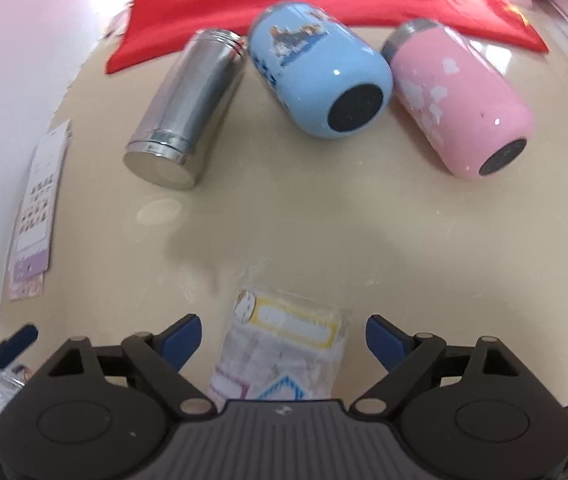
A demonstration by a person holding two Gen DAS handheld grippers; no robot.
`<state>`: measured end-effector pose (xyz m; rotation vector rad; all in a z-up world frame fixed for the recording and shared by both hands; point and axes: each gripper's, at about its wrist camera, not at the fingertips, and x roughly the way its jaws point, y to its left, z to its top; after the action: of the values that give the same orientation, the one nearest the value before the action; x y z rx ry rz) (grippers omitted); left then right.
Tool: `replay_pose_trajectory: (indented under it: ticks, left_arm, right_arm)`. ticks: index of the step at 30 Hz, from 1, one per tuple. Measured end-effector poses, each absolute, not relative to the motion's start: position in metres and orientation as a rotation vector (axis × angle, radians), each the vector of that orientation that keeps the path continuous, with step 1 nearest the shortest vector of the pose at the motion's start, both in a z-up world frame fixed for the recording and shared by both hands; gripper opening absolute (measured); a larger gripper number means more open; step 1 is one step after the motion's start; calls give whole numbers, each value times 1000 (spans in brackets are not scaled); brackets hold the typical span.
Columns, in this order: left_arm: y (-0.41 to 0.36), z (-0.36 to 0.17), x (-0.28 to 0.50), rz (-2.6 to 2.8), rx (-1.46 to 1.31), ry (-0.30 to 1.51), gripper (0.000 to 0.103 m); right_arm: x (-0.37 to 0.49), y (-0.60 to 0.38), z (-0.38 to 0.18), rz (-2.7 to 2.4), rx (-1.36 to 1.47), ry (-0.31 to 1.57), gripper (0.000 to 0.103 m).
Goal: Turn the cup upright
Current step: 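Grasp the clear cup with the right tool while the left tool releases it, then rotate the clear cup upright with the right tool and set it on the table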
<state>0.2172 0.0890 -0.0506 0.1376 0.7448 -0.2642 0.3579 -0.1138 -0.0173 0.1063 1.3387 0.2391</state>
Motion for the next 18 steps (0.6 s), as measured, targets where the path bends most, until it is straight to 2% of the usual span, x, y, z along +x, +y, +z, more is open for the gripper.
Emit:
replay_pose_trajectory:
  ticks: [8, 9, 12, 18]
  left_arm:
    - [91, -49, 215, -260, 128, 740, 103]
    - [91, -50, 216, -258, 128, 740, 103]
    - [91, -49, 214, -261, 122, 739, 103]
    - [93, -47, 210, -261, 121, 731, 103]
  right_arm:
    - [360, -112, -30, 193, 171, 1375, 88]
    - [360, -112, -31, 187, 175, 1373, 85]
    - [358, -120, -34, 204, 216, 1371, 64]
    - [327, -119, -16, 399, 178, 1161, 62]
